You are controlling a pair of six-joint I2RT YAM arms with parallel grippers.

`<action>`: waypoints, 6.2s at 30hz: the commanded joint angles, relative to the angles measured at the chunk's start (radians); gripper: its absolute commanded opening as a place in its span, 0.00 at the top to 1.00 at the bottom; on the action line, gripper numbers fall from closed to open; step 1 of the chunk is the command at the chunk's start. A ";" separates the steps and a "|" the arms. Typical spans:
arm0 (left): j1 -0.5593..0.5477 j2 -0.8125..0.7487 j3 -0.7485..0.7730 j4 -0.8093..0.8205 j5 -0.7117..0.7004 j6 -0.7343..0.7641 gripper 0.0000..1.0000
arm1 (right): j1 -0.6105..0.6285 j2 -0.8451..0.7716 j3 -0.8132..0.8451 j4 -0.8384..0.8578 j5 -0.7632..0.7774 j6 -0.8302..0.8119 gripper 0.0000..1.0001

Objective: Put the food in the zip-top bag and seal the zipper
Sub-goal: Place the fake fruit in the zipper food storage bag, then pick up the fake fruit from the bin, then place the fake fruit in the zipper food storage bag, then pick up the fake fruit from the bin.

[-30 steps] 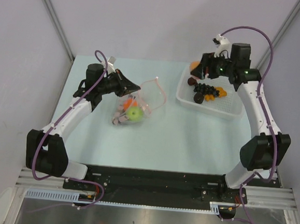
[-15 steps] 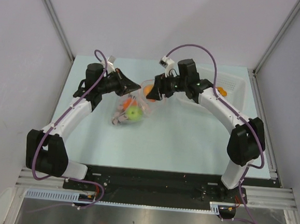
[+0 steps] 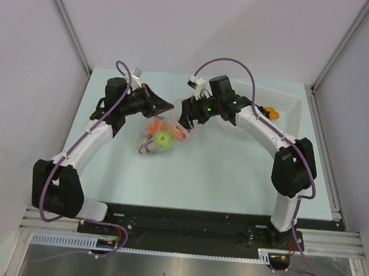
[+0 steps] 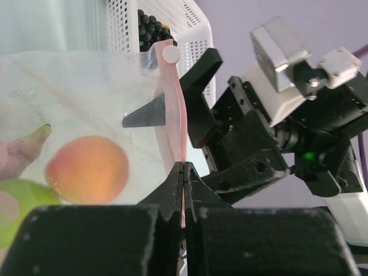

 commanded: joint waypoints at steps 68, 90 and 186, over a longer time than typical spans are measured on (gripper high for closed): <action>-0.002 -0.007 0.051 -0.021 0.010 0.049 1.00 | -0.528 -0.113 0.186 -0.086 0.184 -0.365 1.00; -0.007 -0.024 0.017 0.011 0.039 0.039 1.00 | -0.078 -0.119 0.147 -0.348 -0.108 -0.255 1.00; -0.042 0.003 0.054 0.065 0.068 -0.002 1.00 | -0.422 0.071 0.241 -0.238 0.305 -0.375 0.78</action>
